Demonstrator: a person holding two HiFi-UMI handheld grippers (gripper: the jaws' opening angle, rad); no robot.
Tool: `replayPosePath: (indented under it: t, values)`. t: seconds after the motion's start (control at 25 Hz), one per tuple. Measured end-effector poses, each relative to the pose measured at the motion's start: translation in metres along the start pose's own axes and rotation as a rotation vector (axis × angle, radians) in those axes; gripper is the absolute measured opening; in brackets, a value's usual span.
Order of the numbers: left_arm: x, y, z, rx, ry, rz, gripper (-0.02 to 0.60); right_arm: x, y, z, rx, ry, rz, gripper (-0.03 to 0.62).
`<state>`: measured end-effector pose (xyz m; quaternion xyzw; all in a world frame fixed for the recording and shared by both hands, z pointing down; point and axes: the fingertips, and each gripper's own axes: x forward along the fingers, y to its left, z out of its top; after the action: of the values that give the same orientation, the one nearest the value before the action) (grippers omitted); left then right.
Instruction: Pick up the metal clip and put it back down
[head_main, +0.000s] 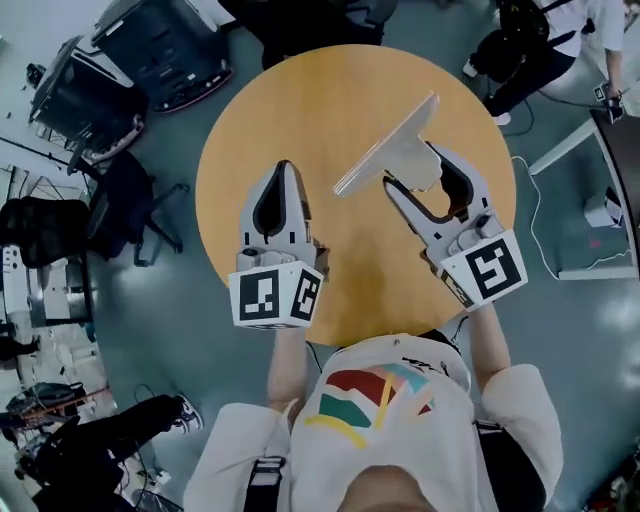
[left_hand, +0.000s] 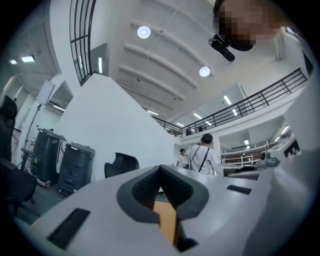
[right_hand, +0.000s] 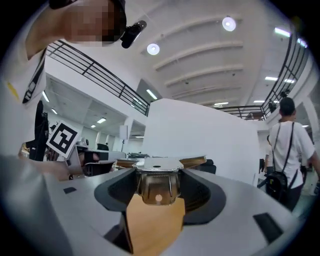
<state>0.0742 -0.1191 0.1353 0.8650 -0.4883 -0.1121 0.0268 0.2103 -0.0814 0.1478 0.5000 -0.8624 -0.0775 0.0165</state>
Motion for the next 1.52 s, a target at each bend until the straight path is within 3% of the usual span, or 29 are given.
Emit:
replayPosePath:
  t: [0.16, 0.32, 0.56, 0.92, 1.12, 1.32, 1.52]
  values:
    - [0.023, -0.04, -0.012, -0.016, 0.025, -0.096, 0.043, -0.049, -0.029, -0.016, 0.062, 0.001, -0.12, 0.267]
    - [0.037, -0.075, -0.024, -0.036, 0.039, -0.136, 0.043, -0.081, -0.052, -0.026, 0.095, 0.007, -0.161, 0.267]
    - [0.043, -0.099, -0.033, -0.02, 0.054, -0.165, 0.043, -0.095, -0.056, -0.032, 0.093, 0.015, -0.158, 0.268]
    - [0.043, -0.088, -0.042, -0.032, 0.069, -0.126, 0.043, -0.078, -0.05, -0.048, 0.132, 0.05, -0.091, 0.267]
    - [0.03, -0.077, -0.078, -0.046, 0.093, -0.092, 0.043, -0.064, -0.045, -0.107, 0.2, 0.15, -0.045, 0.268]
    - [0.023, -0.059, -0.133, -0.065, 0.194, -0.031, 0.043, -0.047, -0.048, -0.199, 0.294, 0.307, -0.024, 0.267]
    - [0.012, -0.051, -0.182, -0.085, 0.321, 0.035, 0.043, -0.054, -0.037, -0.29, 0.299, 0.5, 0.034, 0.268]
